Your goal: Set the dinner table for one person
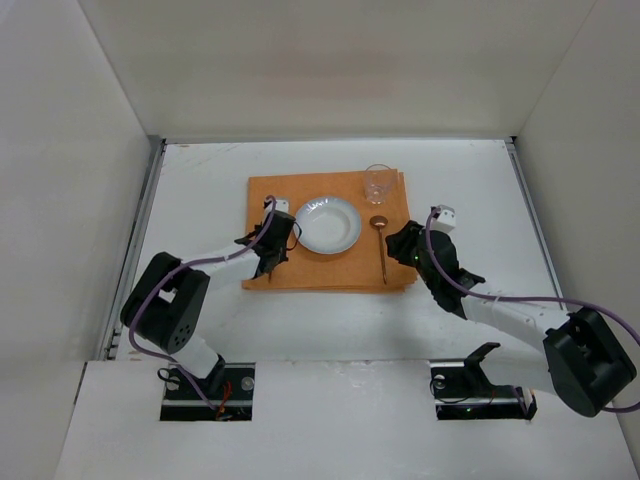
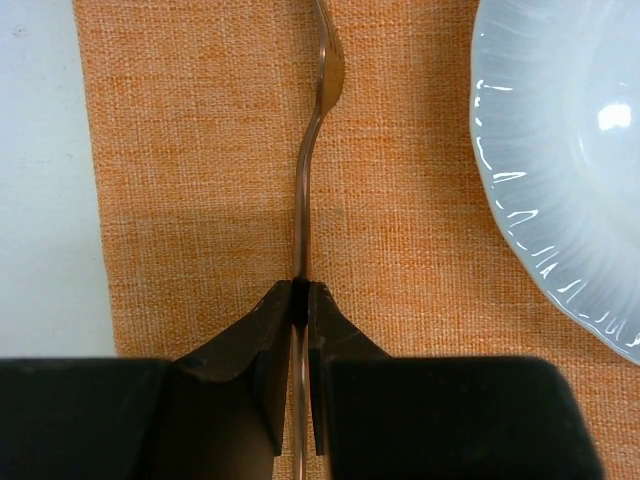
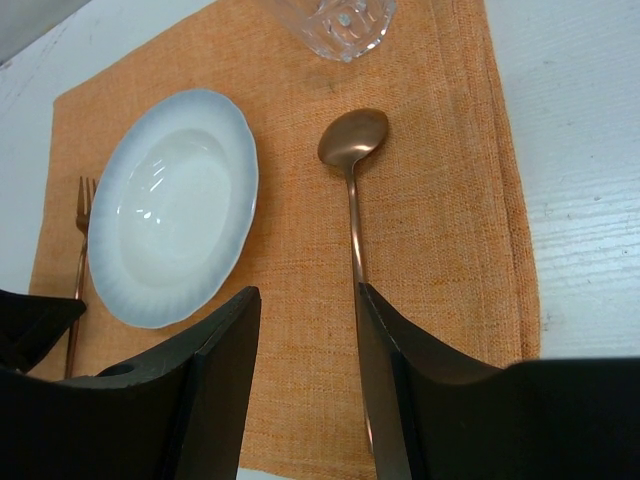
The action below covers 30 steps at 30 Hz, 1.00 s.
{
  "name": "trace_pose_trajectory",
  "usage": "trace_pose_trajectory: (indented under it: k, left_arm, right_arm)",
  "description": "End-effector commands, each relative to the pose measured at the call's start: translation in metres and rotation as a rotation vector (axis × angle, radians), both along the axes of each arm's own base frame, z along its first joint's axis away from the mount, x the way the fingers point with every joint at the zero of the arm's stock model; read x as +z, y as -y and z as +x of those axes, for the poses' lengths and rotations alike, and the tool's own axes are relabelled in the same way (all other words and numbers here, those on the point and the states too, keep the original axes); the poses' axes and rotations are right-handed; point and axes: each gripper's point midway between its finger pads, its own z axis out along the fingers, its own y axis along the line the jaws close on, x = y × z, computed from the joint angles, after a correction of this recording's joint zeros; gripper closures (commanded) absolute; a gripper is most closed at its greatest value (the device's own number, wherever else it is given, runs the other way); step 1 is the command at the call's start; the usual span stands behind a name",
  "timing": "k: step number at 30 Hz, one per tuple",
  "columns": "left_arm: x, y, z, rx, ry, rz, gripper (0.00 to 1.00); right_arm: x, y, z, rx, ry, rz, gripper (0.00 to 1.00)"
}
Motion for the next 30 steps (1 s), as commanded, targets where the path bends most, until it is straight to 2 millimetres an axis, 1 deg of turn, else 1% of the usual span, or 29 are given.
trace_pose_trajectory:
  k: [1, 8, 14, 16, 18, 20, 24, 28, 30]
  left_arm:
    - [0.001, -0.008, 0.003, 0.020, 0.009, 0.025, 0.97]
    - [0.008, -0.006, 0.012, 0.019, 0.032, 0.035, 0.96]
    - [0.003, -0.005, 0.015, 0.015, 0.028, 0.050, 0.94]
    - [0.003, -0.005, 0.012, 0.011, 0.027, 0.055, 0.91]
    - [0.004, -0.006, 0.011, 0.018, 0.035, 0.058, 0.82]
    - [0.011, -0.008, 0.010, 0.028, 0.054, 0.063, 0.75]
    - [0.034, -0.009, 0.010, 0.044, 0.112, 0.048, 0.63]
    - [0.068, -0.008, 0.007, 0.072, 0.193, -0.003, 0.52]
    - [0.087, -0.007, 0.003, 0.086, 0.249, -0.042, 0.50]
  right_arm:
    - [0.017, -0.002, 0.009, -0.012, 0.058, 0.040, 0.51]
    - [0.015, -0.003, 0.009, -0.009, 0.051, 0.041, 0.51]
    - [0.015, -0.004, 0.008, -0.006, 0.051, 0.041, 0.51]
    - [0.014, -0.004, 0.008, -0.003, 0.047, 0.040, 0.51]
    - [0.016, -0.004, 0.008, -0.005, 0.055, 0.042, 0.51]
    - [0.017, -0.003, 0.008, -0.006, 0.055, 0.045, 0.51]
    - [0.017, -0.004, 0.008, -0.004, 0.056, 0.045, 0.51]
    - [0.019, -0.004, 0.008, -0.004, 0.061, 0.048, 0.51]
    - [0.018, -0.003, 0.007, -0.007, 0.061, 0.047, 0.52]
